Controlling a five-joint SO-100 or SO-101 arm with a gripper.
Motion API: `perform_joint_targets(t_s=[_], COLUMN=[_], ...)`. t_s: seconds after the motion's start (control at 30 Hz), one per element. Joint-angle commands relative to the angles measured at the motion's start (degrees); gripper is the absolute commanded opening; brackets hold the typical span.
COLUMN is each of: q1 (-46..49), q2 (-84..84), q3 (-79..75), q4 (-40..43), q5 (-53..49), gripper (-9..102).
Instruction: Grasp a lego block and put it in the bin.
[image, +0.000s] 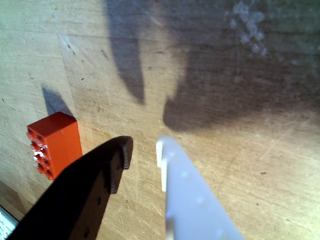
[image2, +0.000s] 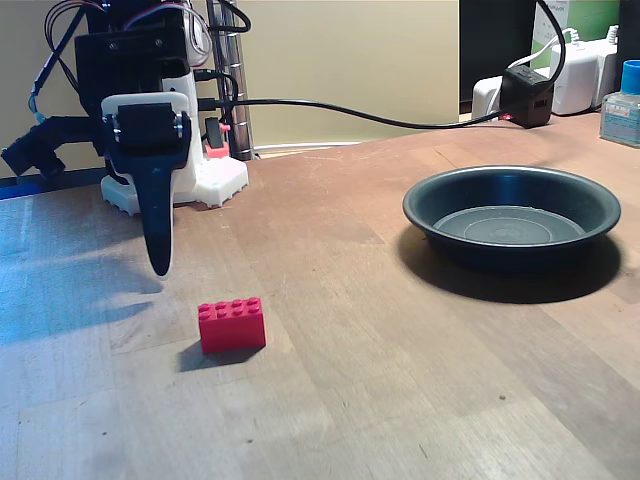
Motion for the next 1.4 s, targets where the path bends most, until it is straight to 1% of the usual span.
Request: perform_joint_targets(t_s=[0.0, 1.37], q1=[0.0, -0.3], q2=[0.3, 0.4], q3=[2.9, 2.9], q4=[-0.3, -0.1], q5=[-0.4, -0.4], gripper=[0, -1])
